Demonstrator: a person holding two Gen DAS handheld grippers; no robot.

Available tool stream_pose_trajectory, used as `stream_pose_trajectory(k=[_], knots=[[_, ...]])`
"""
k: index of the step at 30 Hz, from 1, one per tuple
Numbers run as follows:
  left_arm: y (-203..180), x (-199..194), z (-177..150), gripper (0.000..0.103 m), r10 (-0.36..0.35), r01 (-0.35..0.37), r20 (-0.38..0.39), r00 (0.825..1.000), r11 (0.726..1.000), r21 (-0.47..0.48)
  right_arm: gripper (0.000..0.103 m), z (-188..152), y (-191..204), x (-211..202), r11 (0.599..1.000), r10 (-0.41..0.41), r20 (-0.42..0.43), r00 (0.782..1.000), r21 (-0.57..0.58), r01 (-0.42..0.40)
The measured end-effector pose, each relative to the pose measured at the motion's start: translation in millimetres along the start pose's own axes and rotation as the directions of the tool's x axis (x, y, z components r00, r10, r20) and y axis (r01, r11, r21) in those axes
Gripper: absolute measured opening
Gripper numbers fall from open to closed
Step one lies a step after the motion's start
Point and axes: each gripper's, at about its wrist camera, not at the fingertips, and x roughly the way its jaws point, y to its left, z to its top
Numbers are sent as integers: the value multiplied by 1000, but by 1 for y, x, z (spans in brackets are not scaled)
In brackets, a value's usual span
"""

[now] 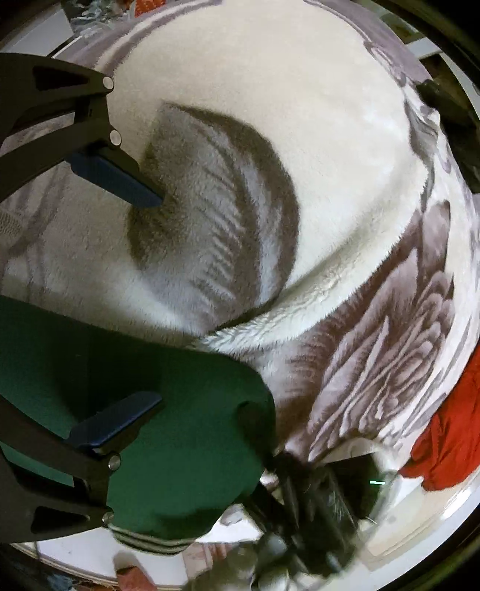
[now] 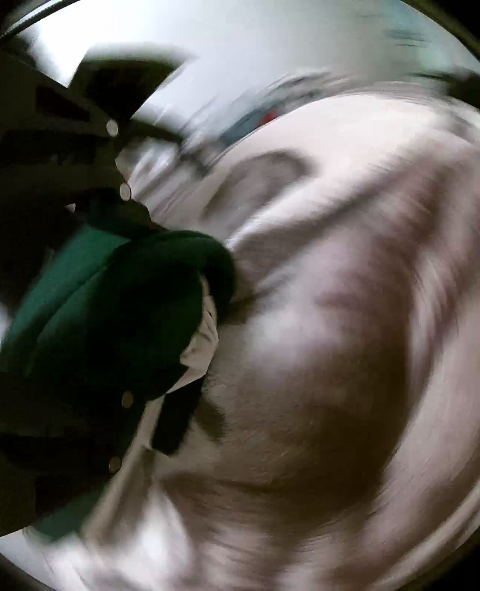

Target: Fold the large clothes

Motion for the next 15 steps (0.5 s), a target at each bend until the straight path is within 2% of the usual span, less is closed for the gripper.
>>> stream_pose_trajectory(k=[1, 2, 4, 6, 7, 8, 10, 11, 12, 13, 15], knots=[[-1, 0, 1, 103, 2, -2, -5, 1000, 1000, 2, 53, -2, -12, -2, 998, 51, 26, 998, 28, -52], [-3, 0, 2, 103, 0, 0, -10, 1000, 1000, 3, 53, -9, -20, -8, 995, 98, 70, 993, 6, -99], [-9, -3, 5, 103, -8, 8, -6, 1000, 1000, 21, 55, -25, -19, -27, 990, 138, 109, 984, -41, -134], [-17, -7, 10, 103, 0, -1, 9, 1000, 998, 55, 58, -56, -24, -69, 980, 193, 232, 953, -97, -175], [-22, -9, 13, 103, -2, 1, 15, 1000, 997, 75, 67, -81, -31, -97, 975, 215, 322, 922, -130, -182], [-27, -8, 17, 103, -6, 4, 17, 1000, 996, 87, 70, -106, -42, -122, 976, 211, 407, 889, -144, -166], [-36, -5, 24, 103, -9, 7, 23, 1000, 994, 109, 72, -159, -75, -165, 993, 117, 578, 808, -97, -75], [-40, -2, 28, 103, -9, 6, 28, 1000, 993, 118, 74, -183, -92, -171, 998, 64, 628, 776, -51, -41], [-46, 2, 31, 103, -8, 3, 33, 999, 991, 132, 75, -202, -112, -172, 1000, 16, 654, 757, 2, -22], [-52, 9, 35, 103, -1, -4, 28, 1000, 988, 152, 75, -213, -125, -172, 999, -9, 659, 753, 35, -18], [-60, 18, 44, 103, 9, -15, 37, 999, 985, 171, 76, -227, -159, -154, 995, -26, 634, 773, 93, -43]])
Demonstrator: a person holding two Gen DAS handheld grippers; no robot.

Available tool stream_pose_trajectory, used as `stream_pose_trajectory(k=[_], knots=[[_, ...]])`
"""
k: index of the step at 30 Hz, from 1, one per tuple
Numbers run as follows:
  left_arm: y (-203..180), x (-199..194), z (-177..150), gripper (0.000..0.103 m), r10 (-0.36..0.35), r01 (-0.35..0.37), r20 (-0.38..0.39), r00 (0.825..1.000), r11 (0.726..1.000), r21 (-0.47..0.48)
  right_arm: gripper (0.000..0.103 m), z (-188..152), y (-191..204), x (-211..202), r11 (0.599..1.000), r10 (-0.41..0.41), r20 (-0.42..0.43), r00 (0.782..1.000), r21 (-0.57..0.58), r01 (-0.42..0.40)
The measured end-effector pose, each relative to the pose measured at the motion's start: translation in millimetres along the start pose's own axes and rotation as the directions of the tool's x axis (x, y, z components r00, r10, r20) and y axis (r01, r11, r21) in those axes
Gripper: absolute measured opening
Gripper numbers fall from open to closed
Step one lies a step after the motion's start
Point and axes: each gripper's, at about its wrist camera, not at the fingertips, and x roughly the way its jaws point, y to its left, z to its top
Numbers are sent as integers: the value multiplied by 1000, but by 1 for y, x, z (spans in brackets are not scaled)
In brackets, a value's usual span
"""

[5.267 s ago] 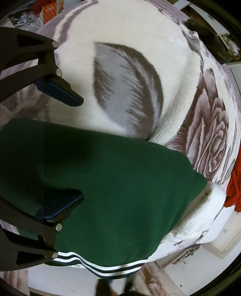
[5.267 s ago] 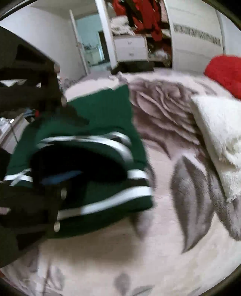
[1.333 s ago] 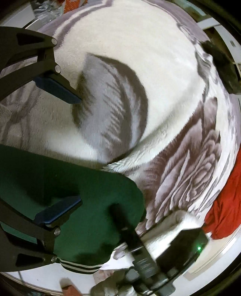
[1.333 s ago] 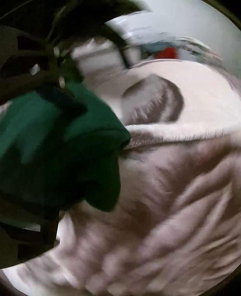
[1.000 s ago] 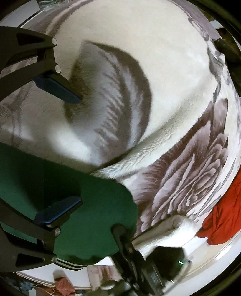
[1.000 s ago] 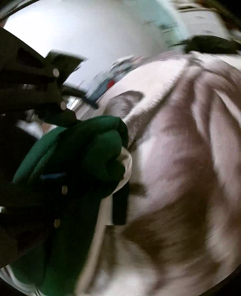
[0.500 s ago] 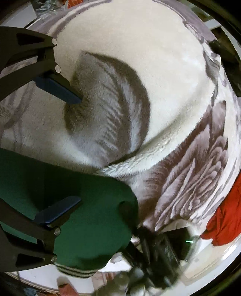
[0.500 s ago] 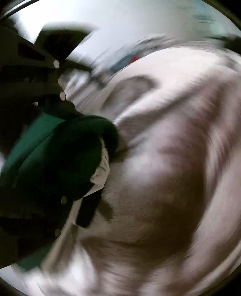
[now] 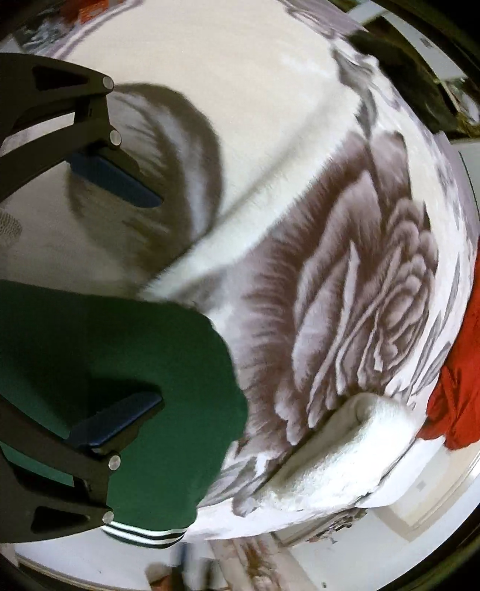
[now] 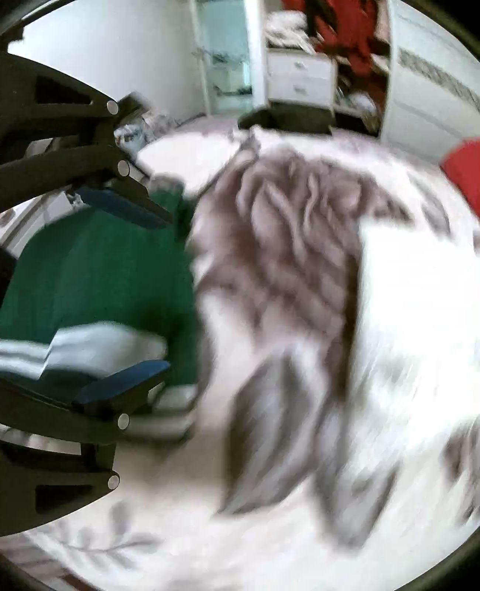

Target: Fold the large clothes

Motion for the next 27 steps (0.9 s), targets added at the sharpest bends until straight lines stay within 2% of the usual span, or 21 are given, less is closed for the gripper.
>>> stream_pose_trajectory(k=[2, 3, 4, 5, 6, 7, 10, 11, 13, 14, 16, 18, 19, 20, 22, 24, 27], knots=[[-5, 3, 6, 103, 3, -3, 4, 1000, 1000, 16, 76, -22, -27, 28, 999, 28, -66, 997, 48, -25], [-7, 4, 9, 103, 8, -8, 6, 1000, 1000, 26, 76, -25, -33, 44, 993, 87, -93, 992, 92, -78], [-9, 6, 11, 103, 17, -17, 5, 1000, 999, 37, 67, -30, -39, 57, 978, 169, -80, 982, 140, -157], [-9, 6, 13, 103, 24, -24, 3, 1000, 999, 47, 36, -40, -47, 67, 953, 249, -44, 968, 189, -236], [-10, 6, 13, 103, 25, -25, 2, 1000, 998, 56, 11, -46, -50, 75, 944, 267, -31, 963, 211, -255], [-10, 4, 13, 103, 26, -26, 3, 1000, 998, 65, 7, -48, -50, 70, 936, 269, 9, 963, 232, -264], [-13, 1, 11, 103, 1, 0, -5, 1000, 996, 88, 2, -49, -41, 39, 957, 186, 119, 975, 202, -207], [-15, 1, 10, 103, -14, 15, -9, 1000, 996, 93, 2, -45, -40, 20, 972, 122, 168, 978, 177, -152], [-20, 1, 10, 103, -51, 53, -15, 999, 994, 95, 2, -35, -43, 1, 983, 44, 181, 982, 167, -75], [-23, 1, 11, 103, -63, 64, -15, 998, 993, 98, 2, -30, -48, 4, 983, -3, 170, 985, 183, -29], [-30, 1, 14, 103, -49, 50, -15, 999, 990, 131, 3, -24, -52, 26, 987, -55, 64, 996, 155, 44], [-33, 1, 14, 103, -34, 37, -21, 999, 986, 160, 15, -32, -58, 29, 984, -42, 13, 999, 176, 39], [-33, -1, 13, 103, -39, 43, -25, 999, 985, 167, 31, -38, -60, 24, 981, -32, 2, 999, 191, 31], [-32, -4, 11, 103, -48, 52, -28, 998, 983, 173, 49, -48, -62, 16, 978, -37, 3, 999, 204, 35], [-30, -12, 4, 103, -45, 48, -25, 999, 981, 189, 62, -83, -68, -10, 976, -44, 42, 998, 217, 33], [-26, -19, -5, 103, -42, 46, -27, 999, 981, 188, 63, -122, -76, -22, 967, -63, 37, 997, 250, 51], [-16, -27, -22, 103, -49, 55, -48, 998, 988, 146, 63, -181, -103, -19, 937, -31, 7, 999, 347, 27]])
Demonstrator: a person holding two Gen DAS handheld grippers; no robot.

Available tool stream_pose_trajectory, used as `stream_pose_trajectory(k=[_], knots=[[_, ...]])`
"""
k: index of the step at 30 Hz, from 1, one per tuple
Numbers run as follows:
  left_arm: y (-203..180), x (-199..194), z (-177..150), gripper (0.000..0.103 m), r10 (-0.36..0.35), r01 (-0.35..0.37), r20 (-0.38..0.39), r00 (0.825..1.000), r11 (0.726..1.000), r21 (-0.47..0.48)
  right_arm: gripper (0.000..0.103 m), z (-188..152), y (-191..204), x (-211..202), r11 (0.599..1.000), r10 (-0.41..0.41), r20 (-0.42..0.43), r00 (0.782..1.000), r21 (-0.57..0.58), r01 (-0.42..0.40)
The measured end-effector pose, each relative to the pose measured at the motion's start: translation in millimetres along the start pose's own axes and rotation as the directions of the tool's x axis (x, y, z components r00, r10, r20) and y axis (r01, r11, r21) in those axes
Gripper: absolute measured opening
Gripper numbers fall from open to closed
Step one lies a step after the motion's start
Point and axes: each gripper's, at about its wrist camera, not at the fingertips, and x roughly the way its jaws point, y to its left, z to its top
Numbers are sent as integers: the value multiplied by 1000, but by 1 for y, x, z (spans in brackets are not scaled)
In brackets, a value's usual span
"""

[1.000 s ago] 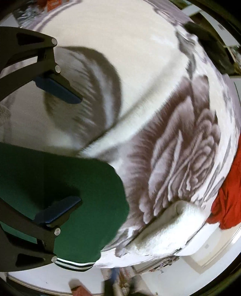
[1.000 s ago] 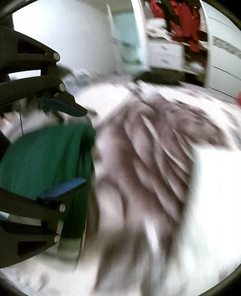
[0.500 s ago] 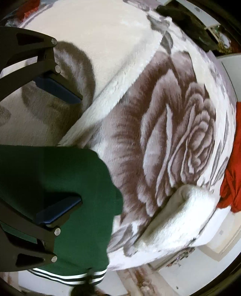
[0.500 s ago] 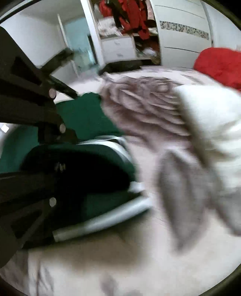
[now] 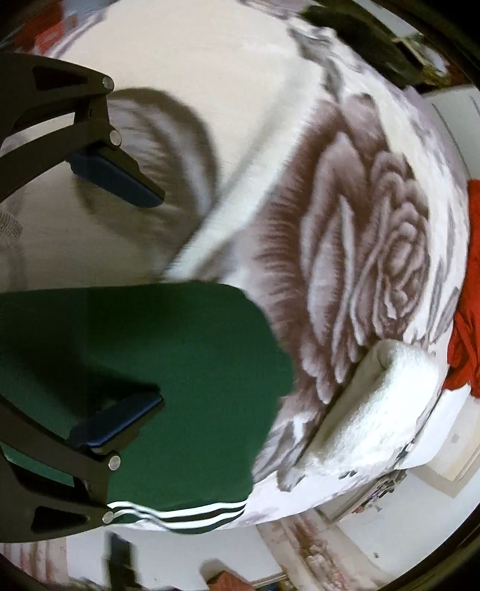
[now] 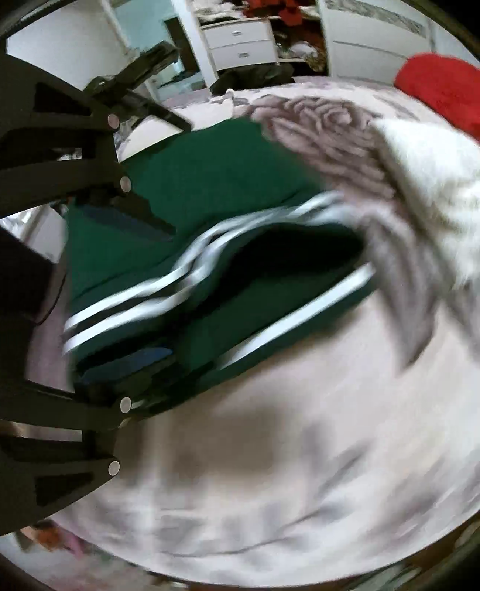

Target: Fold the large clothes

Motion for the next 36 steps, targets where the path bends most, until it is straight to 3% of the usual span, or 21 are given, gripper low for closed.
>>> stream_pose_trajectory(k=[3, 6, 7, 8, 10, 16, 19, 22, 25, 30, 32, 36], knots=[[7, -5, -25, 103, 8, -10, -37, 999, 999, -53, 63, -29, -46, 34, 985, 101, -45, 994, 144, -93], [7, -7, -48, 103, 39, -44, -56, 998, 996, -83, 63, -36, -52, 62, 959, 234, -1, 972, 167, -230], [6, -7, -54, 103, 49, -54, -60, 997, 995, -89, 45, -39, -51, 64, 954, 251, 44, 967, 159, -255], [5, -8, -60, 103, 61, -67, -62, 996, 993, -95, 26, -43, -49, 67, 961, 230, 40, 972, 148, -234], [1, -10, -69, 103, 87, -94, -65, 994, 991, -98, 19, -53, -47, 60, 963, 218, 93, 972, 140, -229], [-24, -11, -78, 103, 167, -169, -35, 985, 985, -39, 14, -104, -42, -4, 954, 239, 212, 947, 131, -270], [-34, -5, -77, 103, 175, -175, -29, 984, 984, -16, 14, -108, -57, 0, 969, 180, 212, 961, 129, -210], [-42, 1, -78, 103, 163, -163, -40, 986, 987, 0, 14, -90, -88, 32, 974, 111, 177, 978, 178, -142], [-50, 3, -79, 103, 182, -182, -33, 983, 983, 24, 16, -74, -103, 52, 967, 121, 138, 983, 207, -148], [-53, 8, -79, 103, 175, -175, -41, 984, 985, 11, 34, -71, -90, 20, 991, 86, 60, 994, 94, -91], [-54, 9, -79, 103, 173, -173, -43, 984, 985, 3, 50, -69, -82, -2, 999, 32, 91, 995, 36, -35], [-54, 8, -79, 103, 174, -174, -40, 984, 985, 2, 54, -56, -65, -35, 998, -19, 197, 980, -59, 31]])
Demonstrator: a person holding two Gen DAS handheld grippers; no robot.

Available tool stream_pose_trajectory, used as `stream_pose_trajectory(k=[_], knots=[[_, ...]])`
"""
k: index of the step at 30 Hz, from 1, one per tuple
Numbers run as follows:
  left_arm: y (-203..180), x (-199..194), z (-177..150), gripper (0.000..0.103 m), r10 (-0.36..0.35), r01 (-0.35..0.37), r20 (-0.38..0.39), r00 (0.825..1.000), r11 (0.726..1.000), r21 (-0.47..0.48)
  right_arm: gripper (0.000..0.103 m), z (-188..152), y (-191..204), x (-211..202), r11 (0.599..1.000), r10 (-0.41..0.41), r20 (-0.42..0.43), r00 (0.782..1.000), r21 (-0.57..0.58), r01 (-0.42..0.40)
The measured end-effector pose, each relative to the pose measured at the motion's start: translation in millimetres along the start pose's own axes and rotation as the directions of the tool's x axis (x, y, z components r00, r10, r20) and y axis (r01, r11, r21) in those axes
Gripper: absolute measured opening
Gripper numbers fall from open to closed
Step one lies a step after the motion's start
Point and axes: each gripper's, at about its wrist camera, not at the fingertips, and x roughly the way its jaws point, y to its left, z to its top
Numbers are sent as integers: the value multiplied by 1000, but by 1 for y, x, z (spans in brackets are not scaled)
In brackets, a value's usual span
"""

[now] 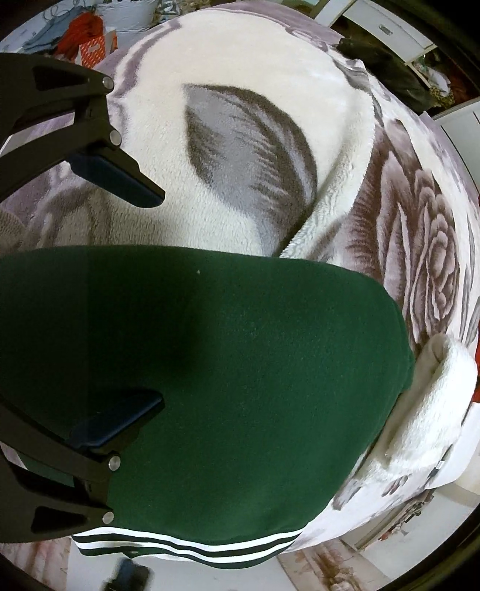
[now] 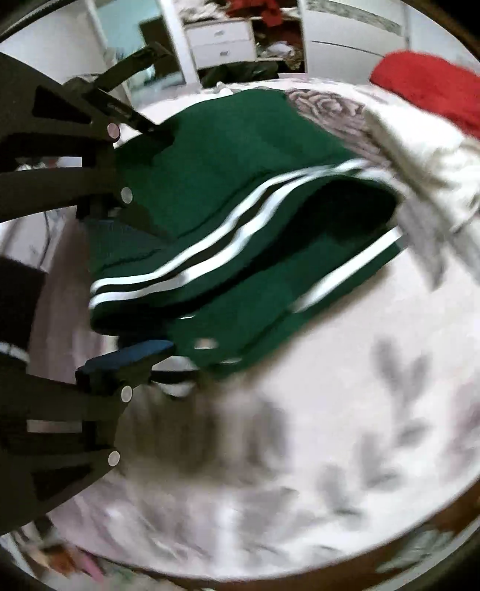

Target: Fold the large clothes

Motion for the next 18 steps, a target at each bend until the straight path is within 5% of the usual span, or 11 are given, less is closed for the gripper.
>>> stream_pose_trajectory(k=[9, 10, 11, 12, 18], knots=[[1, 1, 0, 103, 12, -12, 8, 1000, 1000, -4, 65, 48, 39, 77, 991, 65, -75, 995, -108, -72], [1, 1, 0, 103, 12, -12, 9, 1000, 1000, -8, 55, 47, 38, 76, 992, 61, -65, 996, -108, -68], [2, 2, 0, 103, 16, -16, 10, 1000, 1000, -12, 23, 46, 38, 73, 991, 40, -54, 998, -126, -47], [2, 2, 0, 103, 16, -16, 8, 1000, 1000, -14, 2, 42, 38, 70, 988, 28, -42, 999, -150, -34], [3, -2, 3, 103, 17, -17, 2, 1000, 1000, -21, 3, 33, 22, 42, 991, 80, -24, 996, -104, -82]])
